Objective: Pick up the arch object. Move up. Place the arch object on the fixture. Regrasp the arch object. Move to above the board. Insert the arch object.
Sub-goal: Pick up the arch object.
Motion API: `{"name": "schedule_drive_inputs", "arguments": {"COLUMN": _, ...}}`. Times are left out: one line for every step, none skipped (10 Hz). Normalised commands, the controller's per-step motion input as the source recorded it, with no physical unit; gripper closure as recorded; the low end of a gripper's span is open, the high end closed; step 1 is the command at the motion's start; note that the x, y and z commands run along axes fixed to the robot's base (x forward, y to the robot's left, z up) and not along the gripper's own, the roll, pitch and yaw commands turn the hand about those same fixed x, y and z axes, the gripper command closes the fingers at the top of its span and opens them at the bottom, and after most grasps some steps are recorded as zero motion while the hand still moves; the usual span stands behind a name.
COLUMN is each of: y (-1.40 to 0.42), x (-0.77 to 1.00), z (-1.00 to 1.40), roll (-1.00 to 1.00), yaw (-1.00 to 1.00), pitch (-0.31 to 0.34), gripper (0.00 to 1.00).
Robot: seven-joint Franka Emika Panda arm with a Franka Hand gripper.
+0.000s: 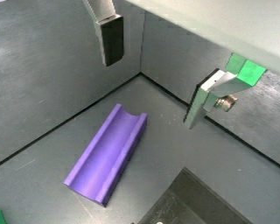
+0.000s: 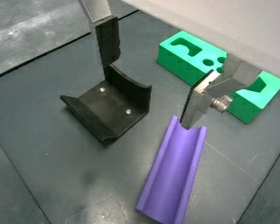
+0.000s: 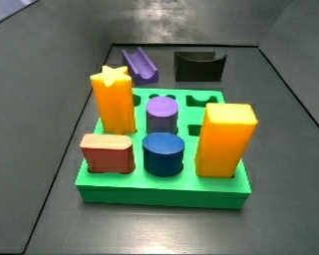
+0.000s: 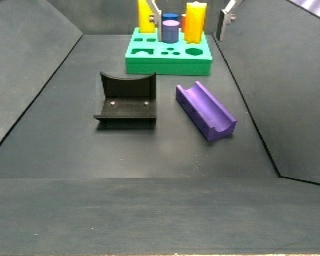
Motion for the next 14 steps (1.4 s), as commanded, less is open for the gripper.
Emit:
{"name": "schedule_drive_inputs", "arguments": {"y": 0.0, "x": 0.04, "z": -0.07, "roll": 0.0, "yaw": 0.0, "pitch": 0.009, "gripper": 0.0}}
{"name": "schedule_drive_inputs", "arguments": {"y": -0.15, "x": 0.02, "z": -0.13, "roll": -0.02, "yaw": 0.0, "pitch": 0.0, "gripper": 0.0}}
{"name": "schedule_drive_inputs", "arguments": {"y": -0.31, "x": 0.01, "z": -0.53, "roll": 0.01, "yaw": 0.0, "pitch": -0.209, "gripper": 0.0}}
{"name": "schedule_drive_inputs", "arguments": {"y": -0.48, "x": 0.0, "z": -0.91, "roll": 0.1, "yaw": 0.14, "pitch": -0.139, "gripper": 0.0}}
{"name": "schedule_drive_inputs", "arguments": {"y": -0.43, "x": 0.0, "z": -0.98, "roll": 0.06, "yaw": 0.34, "pitch": -0.09, "gripper": 0.0}}
{"name": "schedule_drive_inputs", "arguments": {"y": -0.41, "x": 0.0, "z": -1.0, "roll": 0.06, "yaw": 0.38, "pitch": -0.06, "gripper": 0.0}}
{"name": "schedule_drive_inputs", "arguments": {"y": -0.45, "x": 0.0, "z": -1.0, "roll": 0.06, "yaw": 0.43, "pitch": -0.029, "gripper": 0.0}}
{"name": "schedule_drive_inputs", "arguments": {"y": -0.51, "x": 0.0, "z": -1.0, "roll": 0.06, "yaw": 0.35, "pitch": -0.029, "gripper": 0.0}}
{"name": "schedule_drive_inputs", "arguments": {"y": -0.73, "x": 0.23, "z": -0.8, "roll": 0.0, "yaw": 0.22, "pitch": -0.2, "gripper": 0.0}}
{"name": "schedule_drive_inputs", "arguments": {"y": -0.69, "x": 0.29, "z": -0.88, "roll": 0.0, "yaw": 0.19, "pitch": -0.164, "gripper": 0.0}}
{"name": "schedule_drive_inputs", "arguments": {"y": -0.19, "x": 0.15, "z": -0.99, "roll": 0.0, "yaw": 0.43, "pitch": -0.099, "gripper": 0.0}}
{"name": "schedule_drive_inputs", "arguments": {"y": 0.14, "x": -0.29, "z": -0.81, "roll": 0.06, "yaw": 0.71, "pitch": -0.194, "gripper": 0.0}}
{"name": "schedule_drive_inputs", "arguments": {"y": 0.18, "x": -0.33, "z": -0.81, "roll": 0.06, "yaw": 0.68, "pitch": -0.196, "gripper": 0.0}}
{"name": "schedule_drive_inputs", "arguments": {"y": 0.26, "x": -0.52, "z": -0.81, "roll": 0.06, "yaw": 0.48, "pitch": -0.236, "gripper": 0.0}}
